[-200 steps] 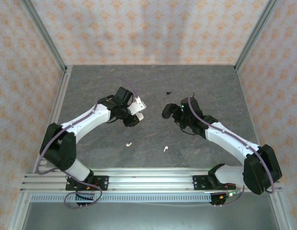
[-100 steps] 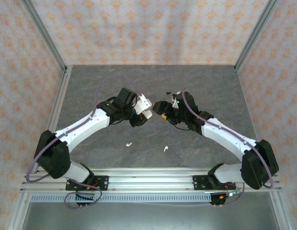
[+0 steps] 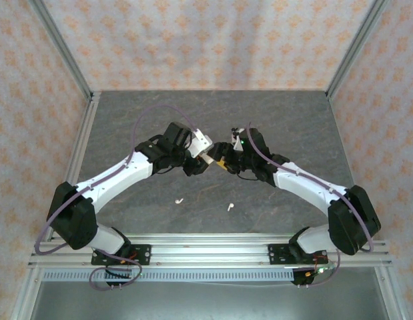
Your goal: Insert wireless bluetooth earbuds into charging case
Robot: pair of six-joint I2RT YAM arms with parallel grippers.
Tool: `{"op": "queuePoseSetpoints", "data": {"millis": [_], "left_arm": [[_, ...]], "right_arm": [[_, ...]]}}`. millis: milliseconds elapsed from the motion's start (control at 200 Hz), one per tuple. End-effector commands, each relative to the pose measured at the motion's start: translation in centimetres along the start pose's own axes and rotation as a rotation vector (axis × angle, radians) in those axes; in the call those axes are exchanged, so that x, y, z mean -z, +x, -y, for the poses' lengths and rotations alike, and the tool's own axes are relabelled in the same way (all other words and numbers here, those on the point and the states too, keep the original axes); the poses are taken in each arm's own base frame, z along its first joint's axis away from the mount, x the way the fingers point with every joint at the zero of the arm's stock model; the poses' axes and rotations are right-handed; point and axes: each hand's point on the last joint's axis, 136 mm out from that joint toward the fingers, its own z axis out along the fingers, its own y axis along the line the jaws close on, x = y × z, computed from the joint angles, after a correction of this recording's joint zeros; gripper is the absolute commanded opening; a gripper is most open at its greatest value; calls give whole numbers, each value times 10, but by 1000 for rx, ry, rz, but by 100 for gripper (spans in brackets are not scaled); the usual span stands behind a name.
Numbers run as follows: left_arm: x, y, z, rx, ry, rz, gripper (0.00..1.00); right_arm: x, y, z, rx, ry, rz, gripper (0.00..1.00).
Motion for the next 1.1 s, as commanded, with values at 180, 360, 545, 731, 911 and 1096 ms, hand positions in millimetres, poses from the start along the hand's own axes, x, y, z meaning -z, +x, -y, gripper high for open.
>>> {"op": "queuePoseSetpoints", "data": {"millis": [180,360,545,731,911,1096], "left_arm": [[16,-18,11,1,29,81,39],[22,-20,15,3,37,103,41],[27,-24,17,10,46,112,47],[41,-34,11,70,2,154,69],[69,-44,-6,238,-10,201,83],[92,-47,-14,387,50,198,83]], "right_arm": [[-3,-2,-12,1,-68,9,38],[-2,-2,-16,8,-100,17,26],[0,-2,-26,34,-147,13,14],[11,-5,-33,96,-162,56,6],[30,-9,-44,286,-84,70,5],[50,-12,-64,499,-26,7,5]]}}
